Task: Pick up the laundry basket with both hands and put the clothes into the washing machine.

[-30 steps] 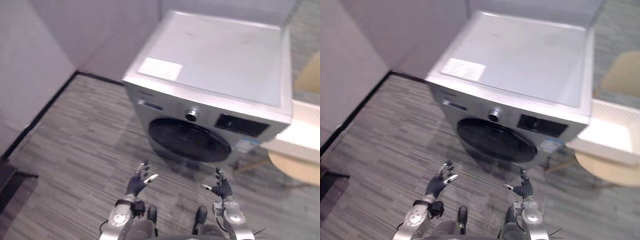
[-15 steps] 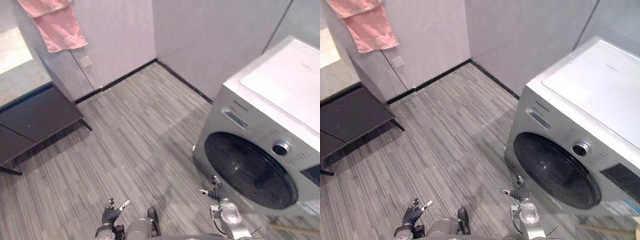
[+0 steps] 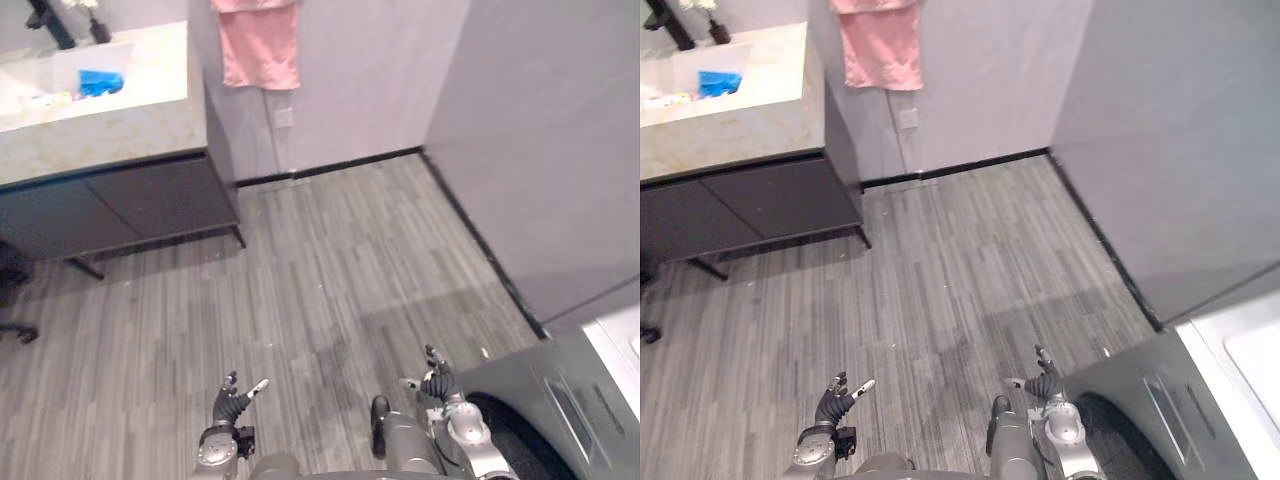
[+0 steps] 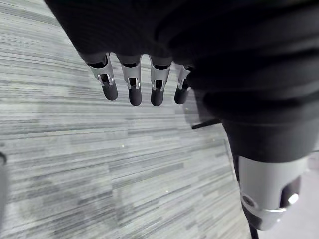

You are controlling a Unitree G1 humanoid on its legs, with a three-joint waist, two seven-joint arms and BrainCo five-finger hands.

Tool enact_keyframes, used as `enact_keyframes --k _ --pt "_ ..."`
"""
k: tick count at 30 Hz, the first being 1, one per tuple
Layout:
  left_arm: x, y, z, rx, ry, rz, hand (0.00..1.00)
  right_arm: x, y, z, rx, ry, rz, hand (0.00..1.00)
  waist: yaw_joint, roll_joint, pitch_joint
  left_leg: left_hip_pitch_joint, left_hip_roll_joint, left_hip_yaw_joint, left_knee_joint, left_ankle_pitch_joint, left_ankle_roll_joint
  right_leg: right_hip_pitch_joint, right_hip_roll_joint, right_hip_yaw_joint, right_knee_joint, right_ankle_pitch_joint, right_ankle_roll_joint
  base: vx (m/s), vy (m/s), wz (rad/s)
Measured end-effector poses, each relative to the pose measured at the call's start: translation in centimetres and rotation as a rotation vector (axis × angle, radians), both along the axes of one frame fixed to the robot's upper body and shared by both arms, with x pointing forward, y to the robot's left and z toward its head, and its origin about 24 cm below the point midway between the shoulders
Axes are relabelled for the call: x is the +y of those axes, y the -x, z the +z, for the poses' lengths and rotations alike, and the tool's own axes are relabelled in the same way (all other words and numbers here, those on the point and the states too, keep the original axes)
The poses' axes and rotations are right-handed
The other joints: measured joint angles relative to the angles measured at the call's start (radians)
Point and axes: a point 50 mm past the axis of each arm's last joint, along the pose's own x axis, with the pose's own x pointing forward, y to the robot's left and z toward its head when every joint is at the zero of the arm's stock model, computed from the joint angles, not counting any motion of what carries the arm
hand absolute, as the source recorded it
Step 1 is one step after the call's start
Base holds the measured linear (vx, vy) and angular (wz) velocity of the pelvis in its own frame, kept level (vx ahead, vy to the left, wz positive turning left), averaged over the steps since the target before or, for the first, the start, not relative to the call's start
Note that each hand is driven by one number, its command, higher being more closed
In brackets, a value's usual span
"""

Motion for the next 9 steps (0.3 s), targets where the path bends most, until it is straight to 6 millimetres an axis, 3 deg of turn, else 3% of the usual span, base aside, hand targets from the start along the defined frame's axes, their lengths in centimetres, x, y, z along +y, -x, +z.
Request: enact_keyframes --k 2,3,5,6,8,9 --pt "-0.8 0.6 -0.5 0.028 0.023 -0.001 0.0 0.4 0.2 -0.3 0.015 -0.012 -0.003 0.0 0.019 -0.012 0.01 -0.014 0.036 0.075 0.041 -0.004 -0.003 0.095 0.017 -0.028 -0.083 0.013 -0.021 0.27 -0.242 0.28" --pt "-1.1 0.5 -0.4 0.024 0.028 -0.012 0.0 0.4 0.4 -0.5 0.021 -0.018 -0.012 0.0 0.018 -0.027 0.015 -0.008 0.037 0.129 -0.002 -0.004 -0.003 0.148 0.01 -0.05 -0.124 0.015 -0.023 0.26 -0.218 0.47" --pt "-1.2 -0.4 -0.2 0.004 0.024 -0.024 0.0 0.0 0.5 -0.5 0.025 -0.005 -0.016 0.0 0.019 -0.029 0.015 -0.015 0.03 0.18 -0.118 0.001 0.005 0.177 0.007 -0.074 -0.155 0.016 -0.024 0.14 -0.081 0.41" --pt "-1.3 -0.7 -0.1 -0.003 0.016 -0.038 0.0 -0.2 0.6 -0.6 0.03 0.0 -0.02 0.0 0.017 -0.019 0.009 -0.018 0.022 0.202 -0.227 0.031 0.025 0.182 0.009 -0.089 -0.165 0.016 -0.023 0.07 0.018 0.25" --pt "-1.2 -1.0 0.0 -0.004 0.003 -0.057 0.0 -0.8 0.9 -0.8 0.046 0.006 -0.042 0.0 0.019 -0.007 0.004 -0.005 0.014 0.212 -0.349 0.152 0.067 0.19 0.024 -0.104 -0.179 0.014 -0.01 0.1 0.064 0.29" --pt "-0.8 -1.1 0.0 0.003 -0.013 -0.062 0.0 -0.5 1.1 -1.1 0.058 -0.009 -0.049 0.0 0.023 -0.027 0.002 0.01 -0.003 0.21 -0.383 0.173 0.072 0.2 0.014 -0.104 -0.201 0.023 0.003 0.08 0.066 0.21"
